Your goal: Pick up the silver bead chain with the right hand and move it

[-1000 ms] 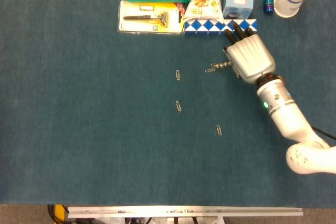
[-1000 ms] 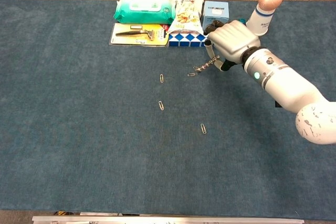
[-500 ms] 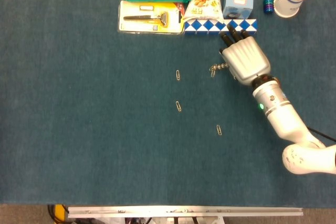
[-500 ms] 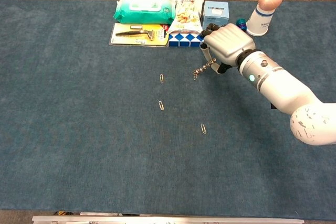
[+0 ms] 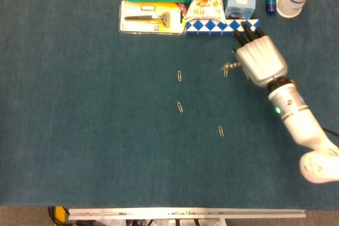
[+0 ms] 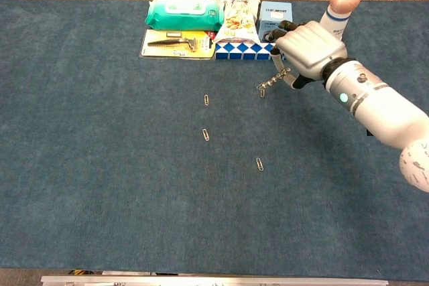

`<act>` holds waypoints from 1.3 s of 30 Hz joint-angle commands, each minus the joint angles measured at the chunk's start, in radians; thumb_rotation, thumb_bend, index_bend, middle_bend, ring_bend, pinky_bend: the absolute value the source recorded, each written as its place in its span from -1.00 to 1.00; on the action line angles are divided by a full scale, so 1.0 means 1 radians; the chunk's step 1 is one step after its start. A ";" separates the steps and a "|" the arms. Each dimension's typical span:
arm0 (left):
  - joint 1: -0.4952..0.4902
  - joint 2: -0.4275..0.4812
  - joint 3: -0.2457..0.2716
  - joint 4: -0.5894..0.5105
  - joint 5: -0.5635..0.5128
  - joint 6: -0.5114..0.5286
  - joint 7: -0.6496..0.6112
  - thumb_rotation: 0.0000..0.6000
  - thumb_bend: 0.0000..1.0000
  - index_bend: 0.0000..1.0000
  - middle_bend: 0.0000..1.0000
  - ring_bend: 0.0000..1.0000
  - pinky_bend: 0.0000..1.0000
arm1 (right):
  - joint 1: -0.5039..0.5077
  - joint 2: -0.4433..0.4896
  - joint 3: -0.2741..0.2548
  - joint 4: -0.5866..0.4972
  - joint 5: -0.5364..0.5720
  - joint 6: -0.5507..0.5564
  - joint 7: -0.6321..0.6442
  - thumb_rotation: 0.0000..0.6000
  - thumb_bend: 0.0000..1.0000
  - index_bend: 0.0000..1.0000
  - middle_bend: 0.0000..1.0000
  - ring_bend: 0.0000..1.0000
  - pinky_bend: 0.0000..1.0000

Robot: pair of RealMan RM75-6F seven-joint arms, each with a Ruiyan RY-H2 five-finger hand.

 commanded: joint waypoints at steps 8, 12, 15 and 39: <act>-0.006 -0.007 0.001 0.000 0.000 -0.011 0.017 1.00 -0.95 -0.35 -0.56 -0.55 -0.12 | -0.075 0.042 -0.073 0.004 -0.027 0.025 0.039 1.00 -0.31 0.20 -0.64 -0.86 -0.53; -0.008 -0.009 0.002 0.000 0.001 -0.015 0.023 1.00 -0.95 -0.35 -0.56 -0.55 -0.12 | -0.093 0.030 -0.083 0.044 -0.018 0.004 0.066 1.00 -0.34 0.07 -0.64 -0.86 -0.53; -0.009 -0.009 0.002 0.000 -0.002 -0.019 0.024 1.00 -0.95 -0.35 -0.56 -0.55 -0.12 | -0.102 0.029 -0.088 0.059 -0.023 -0.005 0.080 1.00 -0.36 -0.14 -0.64 -0.86 -0.53; -0.011 -0.016 0.002 -0.002 -0.008 -0.024 0.048 1.00 -0.95 -0.37 -0.55 -0.52 -0.12 | -0.337 0.416 -0.171 -0.282 -0.351 0.314 0.283 1.00 -0.74 -0.41 -0.64 -0.86 -0.55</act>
